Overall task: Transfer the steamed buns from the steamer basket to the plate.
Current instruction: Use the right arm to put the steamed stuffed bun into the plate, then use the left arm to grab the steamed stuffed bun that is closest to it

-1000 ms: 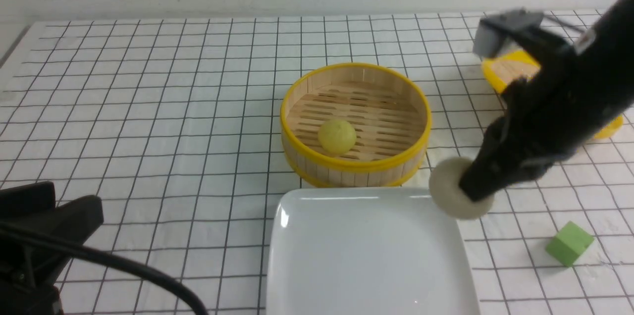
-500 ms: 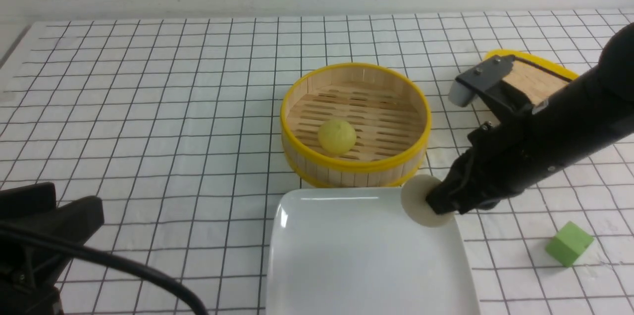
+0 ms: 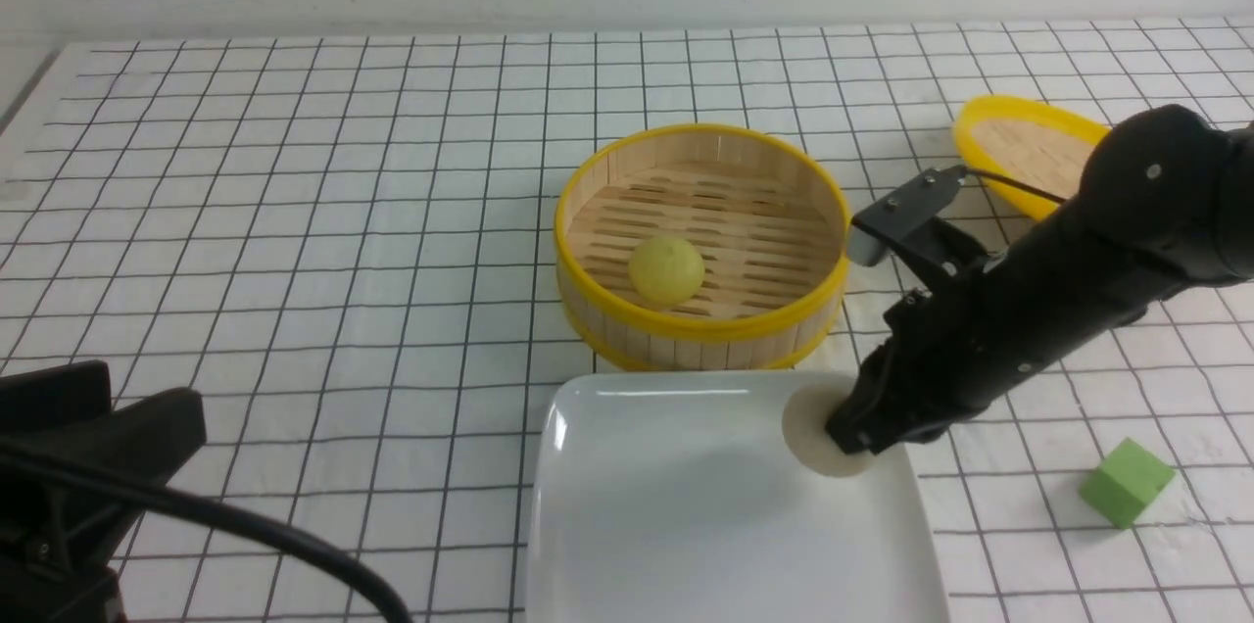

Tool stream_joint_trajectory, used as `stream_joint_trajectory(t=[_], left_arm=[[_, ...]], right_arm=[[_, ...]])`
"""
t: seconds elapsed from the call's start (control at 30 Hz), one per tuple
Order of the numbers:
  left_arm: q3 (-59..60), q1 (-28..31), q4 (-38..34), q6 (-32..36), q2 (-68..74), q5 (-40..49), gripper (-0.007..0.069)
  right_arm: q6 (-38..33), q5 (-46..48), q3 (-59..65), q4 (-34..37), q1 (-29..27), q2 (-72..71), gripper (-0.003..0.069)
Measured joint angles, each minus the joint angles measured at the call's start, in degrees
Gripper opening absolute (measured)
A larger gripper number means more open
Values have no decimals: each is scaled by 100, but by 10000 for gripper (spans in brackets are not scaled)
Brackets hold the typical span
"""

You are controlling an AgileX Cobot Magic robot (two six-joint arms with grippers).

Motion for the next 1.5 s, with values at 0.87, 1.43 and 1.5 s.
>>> stream_joint_trajectory(t=[0.87,1.43,1.5], left_arm=[[0,0,97,0,0,0,389],[0,0,51,0,12,92,389],[0,0,-115,5,94,138,389]], right_arm=[[-517,-100,0,557,0,-703,548],[-274,-488,14,60,0,-4986,536],[67,-424,14,-248,0,-5390,531]])
